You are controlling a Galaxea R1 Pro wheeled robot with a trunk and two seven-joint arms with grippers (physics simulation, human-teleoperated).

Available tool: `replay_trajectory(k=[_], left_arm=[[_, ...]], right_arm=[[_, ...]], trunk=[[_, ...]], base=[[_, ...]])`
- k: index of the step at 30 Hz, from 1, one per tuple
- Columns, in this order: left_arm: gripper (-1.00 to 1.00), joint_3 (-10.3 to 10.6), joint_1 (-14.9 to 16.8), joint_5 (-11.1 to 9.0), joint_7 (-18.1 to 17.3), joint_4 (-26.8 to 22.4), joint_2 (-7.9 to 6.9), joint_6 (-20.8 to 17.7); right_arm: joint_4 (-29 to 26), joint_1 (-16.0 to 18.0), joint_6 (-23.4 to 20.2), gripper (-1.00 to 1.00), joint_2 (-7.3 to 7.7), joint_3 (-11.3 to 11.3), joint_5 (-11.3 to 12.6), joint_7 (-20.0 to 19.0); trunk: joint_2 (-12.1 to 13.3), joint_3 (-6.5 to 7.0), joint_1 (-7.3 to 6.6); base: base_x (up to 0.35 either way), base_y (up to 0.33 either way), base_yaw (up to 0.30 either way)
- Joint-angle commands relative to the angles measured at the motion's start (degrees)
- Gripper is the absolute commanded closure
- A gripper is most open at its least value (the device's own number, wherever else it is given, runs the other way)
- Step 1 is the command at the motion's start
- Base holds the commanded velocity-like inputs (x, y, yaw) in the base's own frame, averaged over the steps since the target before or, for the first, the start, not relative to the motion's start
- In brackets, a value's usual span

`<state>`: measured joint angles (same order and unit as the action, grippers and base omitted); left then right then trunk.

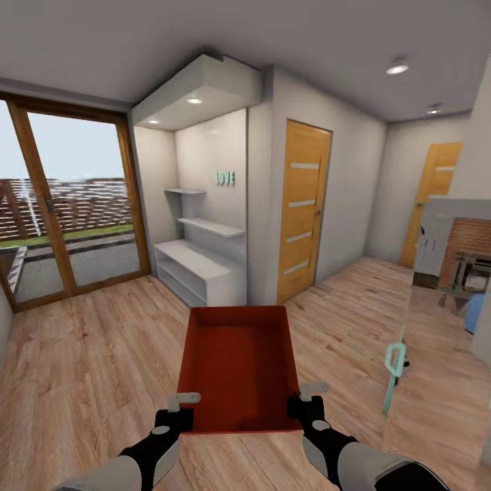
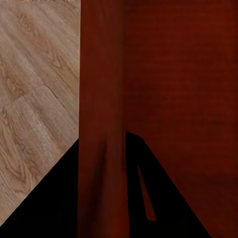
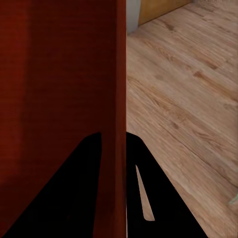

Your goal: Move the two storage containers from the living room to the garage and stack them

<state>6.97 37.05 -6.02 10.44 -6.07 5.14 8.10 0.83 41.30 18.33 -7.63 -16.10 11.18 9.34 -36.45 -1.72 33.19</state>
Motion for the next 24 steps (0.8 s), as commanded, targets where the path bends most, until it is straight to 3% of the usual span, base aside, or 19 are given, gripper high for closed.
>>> replay_trajectory(k=[1,17,24], left_arm=[[1.00,0.0,0.0,-0.4,0.4,0.0,0.01,0.1],[1.00,0.0,0.0,-0.4,0.4,0.0,0.01,0.1],[1.00,0.0,0.0,-0.4,0.4,0.0,0.01,0.1]], right_arm=[[0.0,0.1,0.0,1.00,-0.44,3.2,-0.4,0.0],[0.0,0.1,0.0,1.00,-0.45,3.2,-0.4,0.0],[0.0,0.1,0.0,1.00,-0.39,3.2,-0.4,0.0]], trunk=[[-0.1,-0.10,0.05],[-0.1,-0.10,0.05],[-0.1,-0.10,0.05]], base=[[0.321,0.000,0.000],[0.321,0.000,-0.001],[0.321,0.000,-0.200]])
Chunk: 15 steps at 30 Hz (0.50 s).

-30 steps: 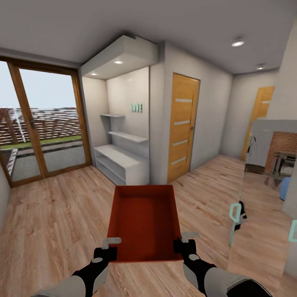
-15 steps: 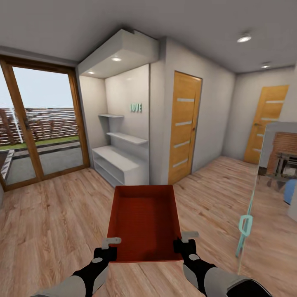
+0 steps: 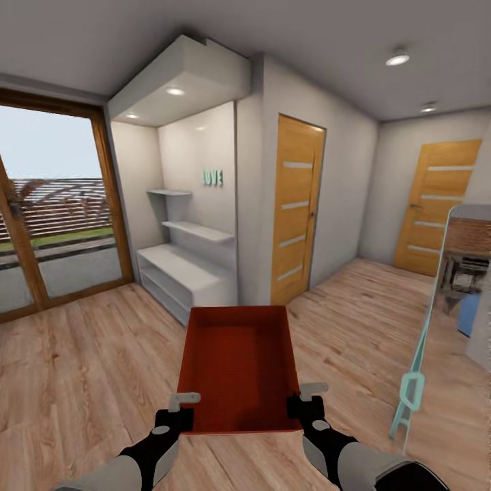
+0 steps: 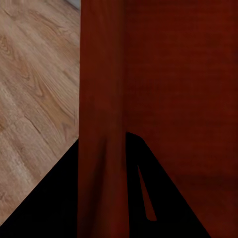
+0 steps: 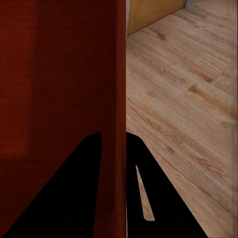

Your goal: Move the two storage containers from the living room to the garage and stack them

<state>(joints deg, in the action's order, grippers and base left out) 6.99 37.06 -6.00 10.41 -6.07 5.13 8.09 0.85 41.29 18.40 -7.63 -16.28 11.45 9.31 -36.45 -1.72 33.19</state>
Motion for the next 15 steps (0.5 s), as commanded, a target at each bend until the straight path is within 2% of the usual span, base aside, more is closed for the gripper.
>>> replay_trajectory(k=[1,15], left_arm=[[1.00,0.0,0.0,-0.4,0.4,0.0,0.02,0.1],[1.00,0.0,0.0,-0.4,0.3,0.0,-0.02,0.0]], right_arm=[[-0.1,0.1,0.0,1.00,-0.40,3.4,-0.7,0.0],[-0.1,0.1,0.0,1.00,-0.45,3.4,-0.7,0.0]], trunk=[[-0.1,-0.10,0.05],[-0.1,-0.10,0.05]], base=[[0.321,0.000,-0.271],[0.321,0.021,-0.278]])
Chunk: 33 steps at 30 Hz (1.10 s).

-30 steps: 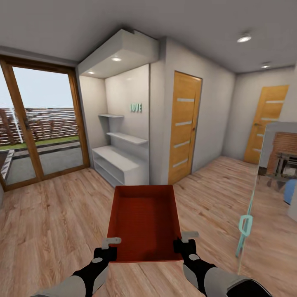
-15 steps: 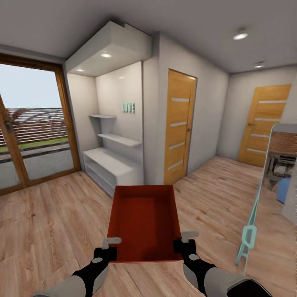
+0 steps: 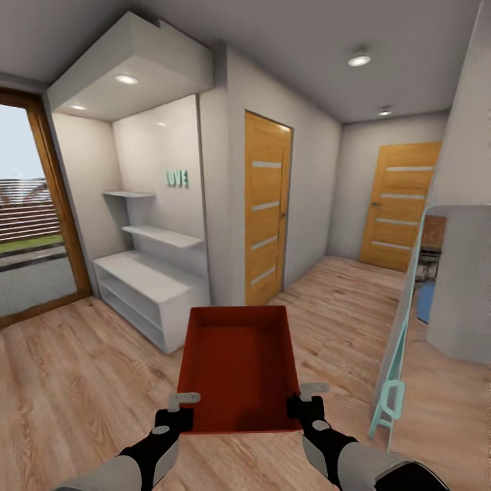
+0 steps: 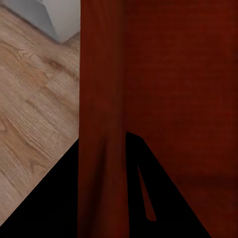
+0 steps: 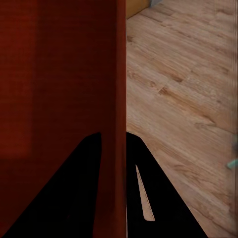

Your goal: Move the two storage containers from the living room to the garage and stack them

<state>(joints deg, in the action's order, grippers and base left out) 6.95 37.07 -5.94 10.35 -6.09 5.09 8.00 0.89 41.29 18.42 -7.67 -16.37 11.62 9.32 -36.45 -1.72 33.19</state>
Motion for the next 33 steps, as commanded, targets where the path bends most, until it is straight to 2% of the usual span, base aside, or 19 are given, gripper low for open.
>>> replay_trajectory(k=[1,33], left_arm=[[1.00,0.0,0.0,-0.5,0.4,0.0,0.02,0.1],[1.00,0.0,0.0,-0.5,0.4,0.0,0.05,0.0]], right_arm=[[-0.1,0.1,-0.1,1.00,-0.42,3.5,-0.9,0.0],[-0.1,0.1,-0.1,1.00,-0.41,3.5,-0.9,0.0]], trunk=[[-0.1,-0.10,0.05],[-0.1,-0.10,0.05]], base=[[0.321,0.105,-0.279],[0.316,0.177,-0.279]])
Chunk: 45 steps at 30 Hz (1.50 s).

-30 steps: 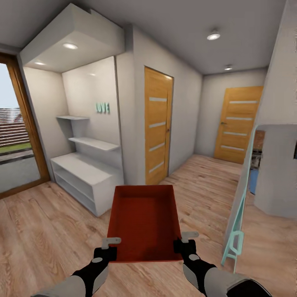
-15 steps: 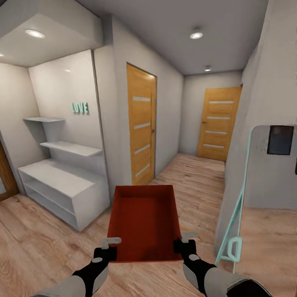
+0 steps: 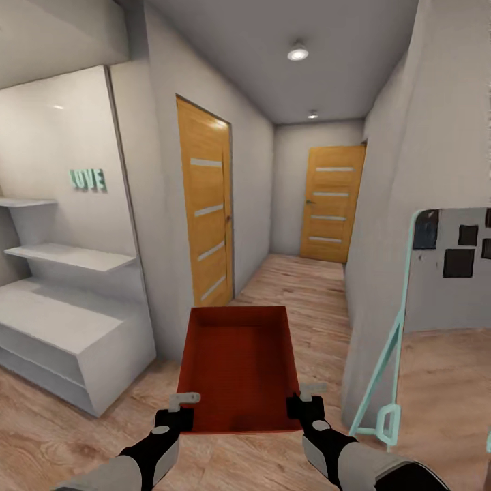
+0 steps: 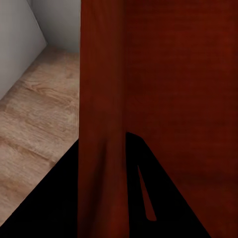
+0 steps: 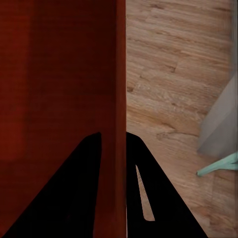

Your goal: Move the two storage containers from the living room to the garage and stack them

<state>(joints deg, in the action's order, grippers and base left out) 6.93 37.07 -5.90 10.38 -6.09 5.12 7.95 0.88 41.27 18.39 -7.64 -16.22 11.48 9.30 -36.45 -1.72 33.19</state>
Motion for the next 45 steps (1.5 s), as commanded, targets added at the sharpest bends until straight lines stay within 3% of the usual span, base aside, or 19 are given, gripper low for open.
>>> replay_trajectory(k=[1,20,45], left_arm=[[1.00,0.0,0.0,-0.5,0.3,0.0,0.02,0.1],[1.00,0.0,0.0,-0.5,0.3,0.0,0.04,0.1],[1.00,0.0,0.0,-0.5,0.3,0.0,0.06,0.1]], right_arm=[[-0.1,0.1,0.0,1.00,-0.45,3.3,-0.7,0.0],[-0.1,0.1,0.0,1.00,-0.39,3.3,-0.7,0.0],[-0.1,0.1,0.0,1.00,-0.42,3.3,-0.8,0.0]], trunk=[[-0.1,-0.10,0.05],[-0.1,-0.10,0.05],[-0.1,-0.10,0.05]], base=[[0.313,0.188,-0.275],[0.312,0.189,-0.053],[0.312,0.189,-0.263]])
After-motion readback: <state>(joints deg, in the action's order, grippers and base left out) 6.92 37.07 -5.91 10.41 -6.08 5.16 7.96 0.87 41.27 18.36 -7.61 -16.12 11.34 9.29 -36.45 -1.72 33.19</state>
